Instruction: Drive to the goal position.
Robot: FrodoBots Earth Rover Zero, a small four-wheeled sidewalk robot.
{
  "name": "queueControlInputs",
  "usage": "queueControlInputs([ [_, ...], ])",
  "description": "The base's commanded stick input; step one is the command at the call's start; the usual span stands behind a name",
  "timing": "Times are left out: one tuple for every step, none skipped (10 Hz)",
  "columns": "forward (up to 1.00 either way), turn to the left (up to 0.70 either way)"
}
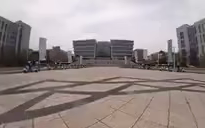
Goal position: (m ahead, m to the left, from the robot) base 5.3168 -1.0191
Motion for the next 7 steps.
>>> queueControlInputs([
  [0.7, 0.01],
  [0.7, 0.01],
  [0.7, 0.01],
  [0.7, 0.01],
  [0.7, 0.01],
  [0.7, 0.01],
  [0.7, 0.01],
])
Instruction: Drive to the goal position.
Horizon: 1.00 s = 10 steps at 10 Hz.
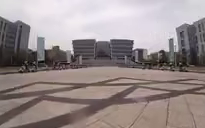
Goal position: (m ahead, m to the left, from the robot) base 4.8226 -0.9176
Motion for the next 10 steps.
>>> queueControlInputs([
  [0.7, 0.01],
  [0.7, 0.01],
  [0.7, 0.01],
  [0.7, 0.01],
  [0.7, 0.01],
  [0.7, 0.01],
  [0.7, 0.01],
  [0.7, 0.01],
  [0.7, 0.01],
  [0.7, 0.01],
])
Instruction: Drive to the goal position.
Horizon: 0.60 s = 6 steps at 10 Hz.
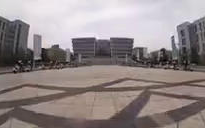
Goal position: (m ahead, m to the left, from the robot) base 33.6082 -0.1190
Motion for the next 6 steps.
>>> queueControlInputs([
  [0.7, 0.01],
  [0.7, 0.01],
  [0.7, 0.01],
  [0.7, 0.01],
  [0.7, 0.01],
  [0.7, 0.01],
])
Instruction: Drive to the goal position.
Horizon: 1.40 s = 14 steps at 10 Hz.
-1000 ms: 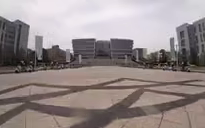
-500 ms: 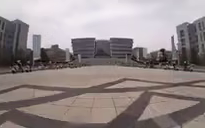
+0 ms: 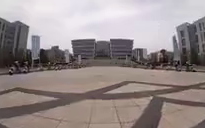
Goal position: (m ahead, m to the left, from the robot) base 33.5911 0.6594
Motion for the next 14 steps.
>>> queueControlInputs([
  [0.7, 0.01],
  [0.7, 0.01],
  [0.7, 0.01],
  [0.7, 0.01],
  [0.7, 0.01],
  [0.7, 0.01],
  [0.7, 0.01],
  [0.7, 0.01],
  [0.7, 0.01],
  [0.7, 0.01],
  [0.7, 0.01],
  [0.7, 0.01],
  [0.7, 0.01],
  [0.7, 0.01],
])
